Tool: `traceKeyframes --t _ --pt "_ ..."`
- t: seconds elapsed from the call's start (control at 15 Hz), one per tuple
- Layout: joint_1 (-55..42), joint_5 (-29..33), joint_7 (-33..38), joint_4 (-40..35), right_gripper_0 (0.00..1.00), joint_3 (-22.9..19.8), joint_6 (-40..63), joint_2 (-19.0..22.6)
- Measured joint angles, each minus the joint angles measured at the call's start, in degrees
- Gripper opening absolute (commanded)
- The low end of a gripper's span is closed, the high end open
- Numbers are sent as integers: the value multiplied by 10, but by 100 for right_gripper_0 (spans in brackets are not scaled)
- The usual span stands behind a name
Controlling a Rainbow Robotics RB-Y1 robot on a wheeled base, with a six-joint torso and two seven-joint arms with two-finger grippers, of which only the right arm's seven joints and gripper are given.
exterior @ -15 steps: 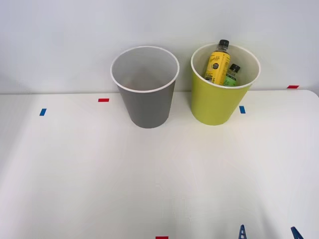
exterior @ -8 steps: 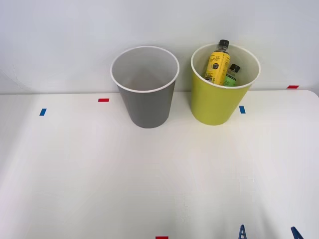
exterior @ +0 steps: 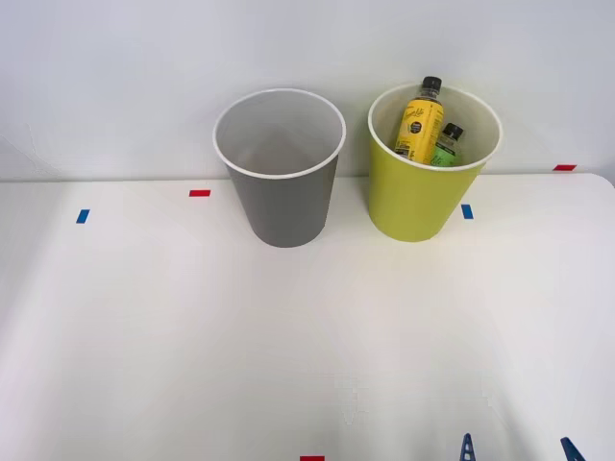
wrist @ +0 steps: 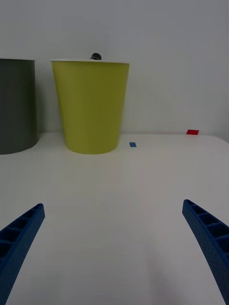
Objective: Put cans in the gray bin, plastic bottles in the light green bin
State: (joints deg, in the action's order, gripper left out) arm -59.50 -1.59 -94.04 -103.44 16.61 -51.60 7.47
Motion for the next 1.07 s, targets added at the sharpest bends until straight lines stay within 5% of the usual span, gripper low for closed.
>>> traceKeyframes --t 1.07 --pt "0 0 0 0 100 0 0 0"
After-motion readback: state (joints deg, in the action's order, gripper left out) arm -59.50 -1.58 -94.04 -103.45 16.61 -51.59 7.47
